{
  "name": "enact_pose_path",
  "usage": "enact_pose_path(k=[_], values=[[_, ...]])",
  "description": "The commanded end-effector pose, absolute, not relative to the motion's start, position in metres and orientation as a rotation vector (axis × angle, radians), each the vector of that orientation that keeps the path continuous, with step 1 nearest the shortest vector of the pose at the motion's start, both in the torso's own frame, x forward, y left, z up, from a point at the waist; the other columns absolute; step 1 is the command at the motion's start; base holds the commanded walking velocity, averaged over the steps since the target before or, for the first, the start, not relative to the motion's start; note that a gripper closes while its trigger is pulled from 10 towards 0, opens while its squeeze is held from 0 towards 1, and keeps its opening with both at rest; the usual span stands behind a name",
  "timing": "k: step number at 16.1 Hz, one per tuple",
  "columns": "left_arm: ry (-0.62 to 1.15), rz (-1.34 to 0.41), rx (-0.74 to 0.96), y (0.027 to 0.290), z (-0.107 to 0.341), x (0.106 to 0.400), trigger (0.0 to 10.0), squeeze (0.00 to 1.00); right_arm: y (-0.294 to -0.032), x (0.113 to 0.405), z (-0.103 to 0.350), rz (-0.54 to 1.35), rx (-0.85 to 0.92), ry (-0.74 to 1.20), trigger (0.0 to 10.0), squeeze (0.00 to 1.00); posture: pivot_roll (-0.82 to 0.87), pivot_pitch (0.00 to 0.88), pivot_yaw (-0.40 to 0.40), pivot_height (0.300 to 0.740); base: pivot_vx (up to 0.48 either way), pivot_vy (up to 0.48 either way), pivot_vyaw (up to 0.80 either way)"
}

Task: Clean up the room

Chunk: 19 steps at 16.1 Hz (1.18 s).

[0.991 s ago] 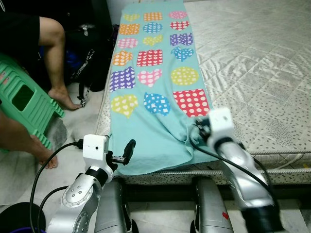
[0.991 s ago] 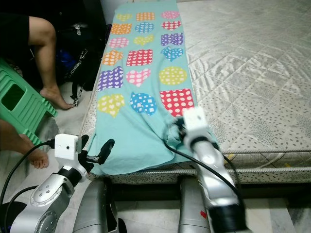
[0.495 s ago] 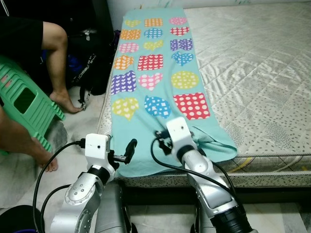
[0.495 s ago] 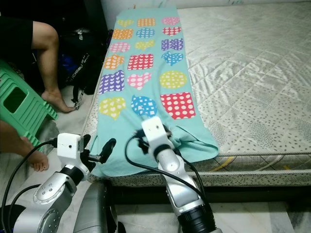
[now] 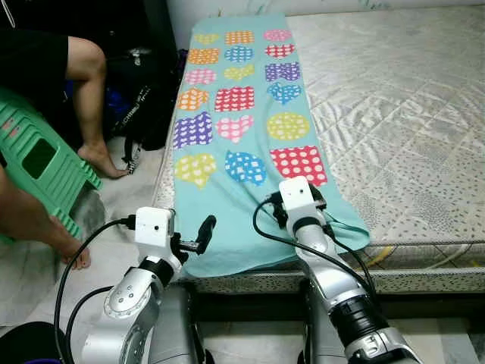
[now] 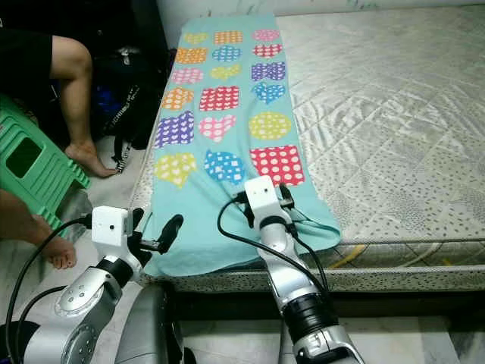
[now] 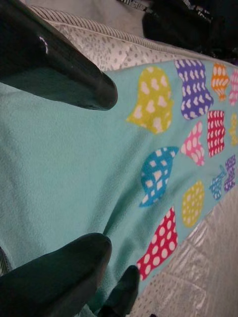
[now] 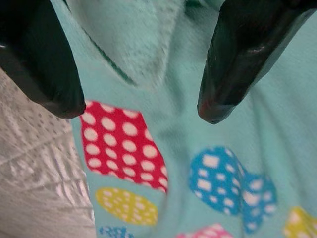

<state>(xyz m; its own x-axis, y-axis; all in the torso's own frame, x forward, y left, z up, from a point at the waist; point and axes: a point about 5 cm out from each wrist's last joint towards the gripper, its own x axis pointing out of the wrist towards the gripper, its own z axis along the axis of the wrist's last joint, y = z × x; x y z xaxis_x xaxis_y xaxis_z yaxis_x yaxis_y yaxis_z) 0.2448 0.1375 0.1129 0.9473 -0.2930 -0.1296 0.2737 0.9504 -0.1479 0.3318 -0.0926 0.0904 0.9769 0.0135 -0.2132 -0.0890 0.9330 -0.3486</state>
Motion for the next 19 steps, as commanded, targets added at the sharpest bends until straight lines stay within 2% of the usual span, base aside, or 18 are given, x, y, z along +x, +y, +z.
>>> enact_pose_path(k=[1, 2, 10, 14, 19], values=[[0.154, -0.278, -0.116, 0.14, 0.112, 0.244, 10.0, 0.0, -0.093, 0.335, 0.093, 0.042, -0.375, 0.196, 9.8, 0.0, -0.06, 0.033, 0.083, 0.521, 0.0, 0.0, 0.0], [0.156, -0.279, -0.117, 0.14, 0.112, 0.244, 10.0, 0.0, -0.097, 0.337, 0.09, 0.033, -0.39, 0.2, 0.0, 0.0, -0.06, 0.035, 0.083, 0.521, 0.0, 0.0, 0.0], [0.159, -0.281, -0.121, 0.14, 0.111, 0.244, 10.0, 0.0, -0.122, 0.338, 0.078, -0.036, -0.392, 0.245, 0.0, 0.0, -0.07, 0.04, 0.084, 0.521, 0.0, 0.0, 0.0], [0.158, -0.274, -0.121, 0.141, 0.111, 0.243, 10.0, 0.0, -0.146, 0.328, 0.073, -0.13, -0.272, 0.298, 0.0, 0.0, -0.07, 0.043, 0.077, 0.521, 0.0, 0.0, 0.0], [0.164, -0.269, -0.119, 0.144, 0.111, 0.24, 10.0, 0.0, -0.179, 0.297, 0.063, -0.249, -0.091, 0.441, 0.0, 0.0, -0.07, 0.052, 0.077, 0.521, 0.0, 0.0, 0.0]])
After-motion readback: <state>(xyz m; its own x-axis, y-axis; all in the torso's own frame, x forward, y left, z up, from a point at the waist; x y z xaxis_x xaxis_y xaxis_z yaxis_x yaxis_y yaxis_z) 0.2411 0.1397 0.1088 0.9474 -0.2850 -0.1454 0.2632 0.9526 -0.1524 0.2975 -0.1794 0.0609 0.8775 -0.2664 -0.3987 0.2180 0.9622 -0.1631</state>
